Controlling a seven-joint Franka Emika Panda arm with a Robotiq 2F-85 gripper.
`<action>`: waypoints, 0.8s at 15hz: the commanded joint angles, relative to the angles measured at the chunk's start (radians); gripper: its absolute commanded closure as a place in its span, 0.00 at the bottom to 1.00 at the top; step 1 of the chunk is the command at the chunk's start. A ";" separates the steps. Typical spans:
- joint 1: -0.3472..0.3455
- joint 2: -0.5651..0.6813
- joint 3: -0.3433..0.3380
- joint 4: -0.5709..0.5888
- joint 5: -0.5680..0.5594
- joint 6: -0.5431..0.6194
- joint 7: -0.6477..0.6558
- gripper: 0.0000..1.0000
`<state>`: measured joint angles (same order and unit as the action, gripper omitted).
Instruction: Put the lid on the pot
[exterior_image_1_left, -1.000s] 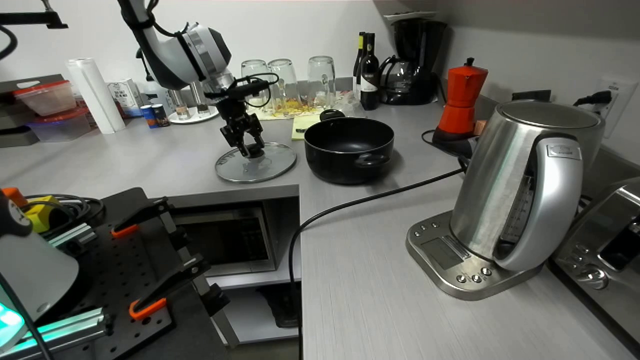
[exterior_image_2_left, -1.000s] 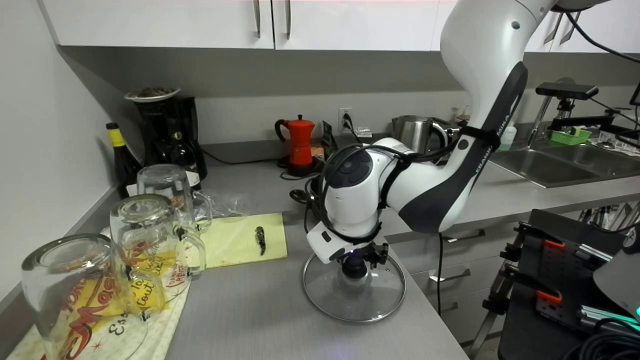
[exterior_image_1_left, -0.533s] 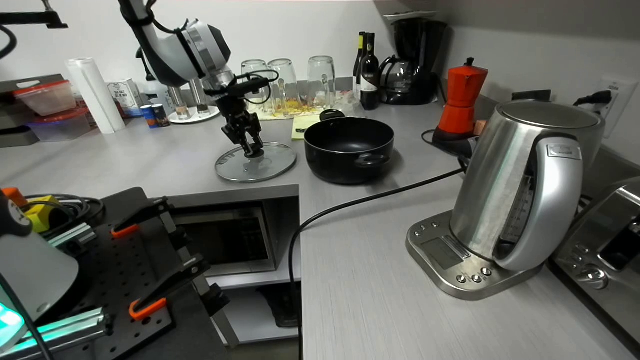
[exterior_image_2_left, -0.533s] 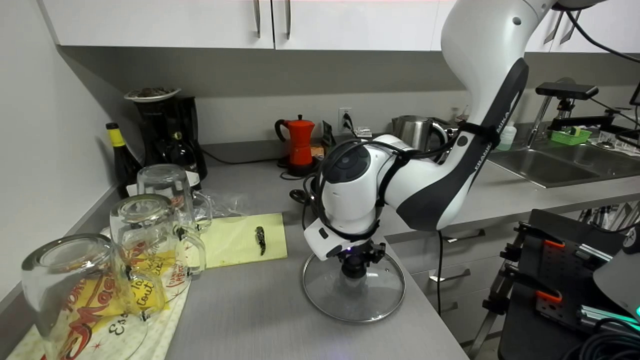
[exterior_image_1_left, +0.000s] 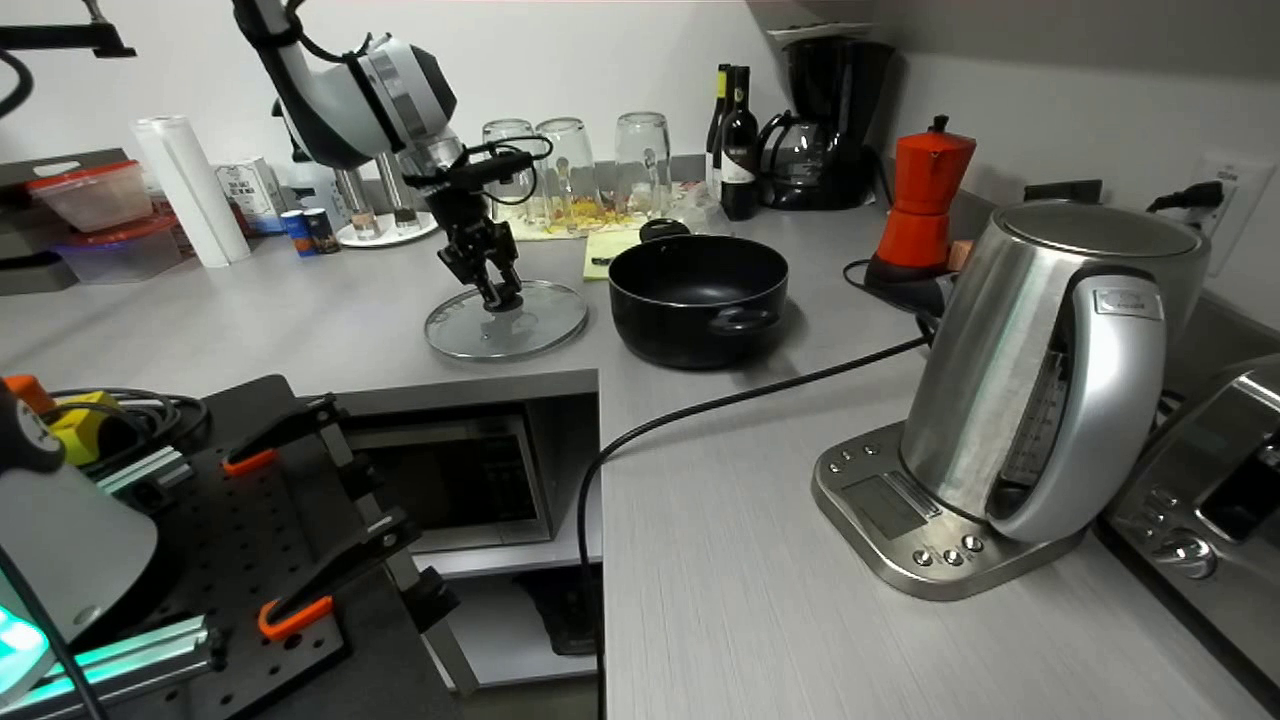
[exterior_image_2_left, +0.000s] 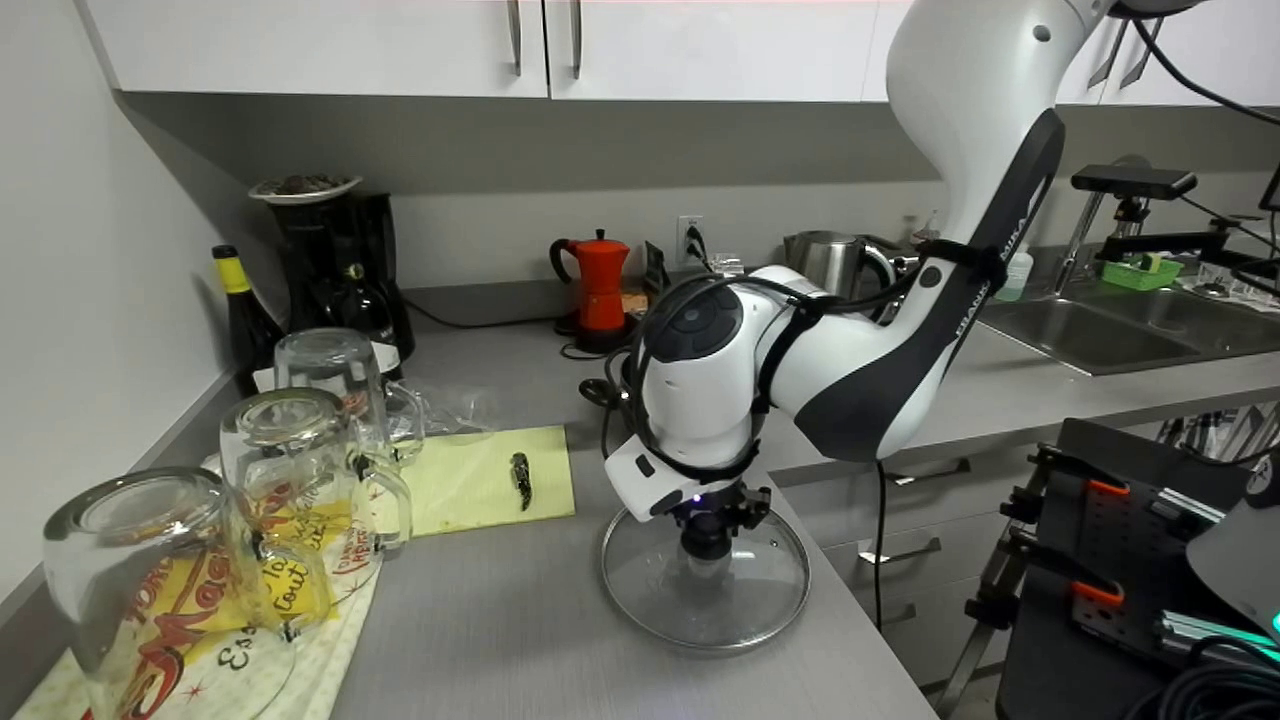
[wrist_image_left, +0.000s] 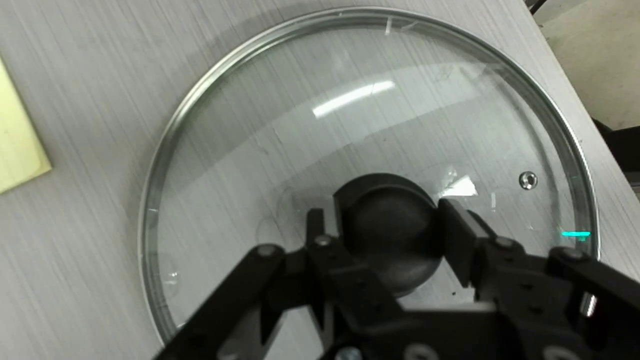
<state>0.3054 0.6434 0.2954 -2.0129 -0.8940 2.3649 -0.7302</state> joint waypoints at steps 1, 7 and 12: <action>0.005 -0.076 0.010 -0.022 0.035 -0.056 0.010 0.75; -0.011 -0.165 0.009 -0.023 0.122 -0.135 0.020 0.75; -0.032 -0.229 -0.004 -0.009 0.218 -0.168 0.031 0.75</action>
<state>0.2841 0.4795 0.2953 -2.0128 -0.7278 2.2328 -0.7139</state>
